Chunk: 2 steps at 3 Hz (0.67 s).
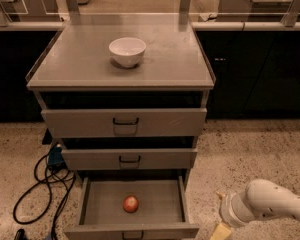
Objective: Pick apple from bottom drawer and place on counter
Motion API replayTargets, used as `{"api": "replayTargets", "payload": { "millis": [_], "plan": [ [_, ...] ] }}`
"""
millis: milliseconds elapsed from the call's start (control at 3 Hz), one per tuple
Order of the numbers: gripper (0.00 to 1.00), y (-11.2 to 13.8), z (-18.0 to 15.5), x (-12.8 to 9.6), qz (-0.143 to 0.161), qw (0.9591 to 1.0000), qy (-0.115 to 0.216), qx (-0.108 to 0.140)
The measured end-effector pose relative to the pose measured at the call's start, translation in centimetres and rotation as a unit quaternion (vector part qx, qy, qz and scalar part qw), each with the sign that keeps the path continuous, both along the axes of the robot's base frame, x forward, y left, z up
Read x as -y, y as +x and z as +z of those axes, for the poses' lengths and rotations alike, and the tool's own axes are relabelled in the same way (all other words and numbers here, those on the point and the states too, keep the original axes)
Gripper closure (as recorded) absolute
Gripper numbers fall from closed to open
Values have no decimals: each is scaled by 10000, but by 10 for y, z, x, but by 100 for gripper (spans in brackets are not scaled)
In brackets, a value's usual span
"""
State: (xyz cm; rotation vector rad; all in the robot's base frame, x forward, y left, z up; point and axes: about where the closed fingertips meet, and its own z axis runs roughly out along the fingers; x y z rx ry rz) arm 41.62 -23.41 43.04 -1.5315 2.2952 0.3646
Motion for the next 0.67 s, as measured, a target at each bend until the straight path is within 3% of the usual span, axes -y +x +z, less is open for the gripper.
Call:
{"api": "replayTargets", "payload": {
  "millis": [333, 667],
  "plan": [
    [0, 38, -33, -2, -310, 9963, 765, 219],
    [0, 50, -44, -31, -212, 9783, 2041, 289]
  ]
}}
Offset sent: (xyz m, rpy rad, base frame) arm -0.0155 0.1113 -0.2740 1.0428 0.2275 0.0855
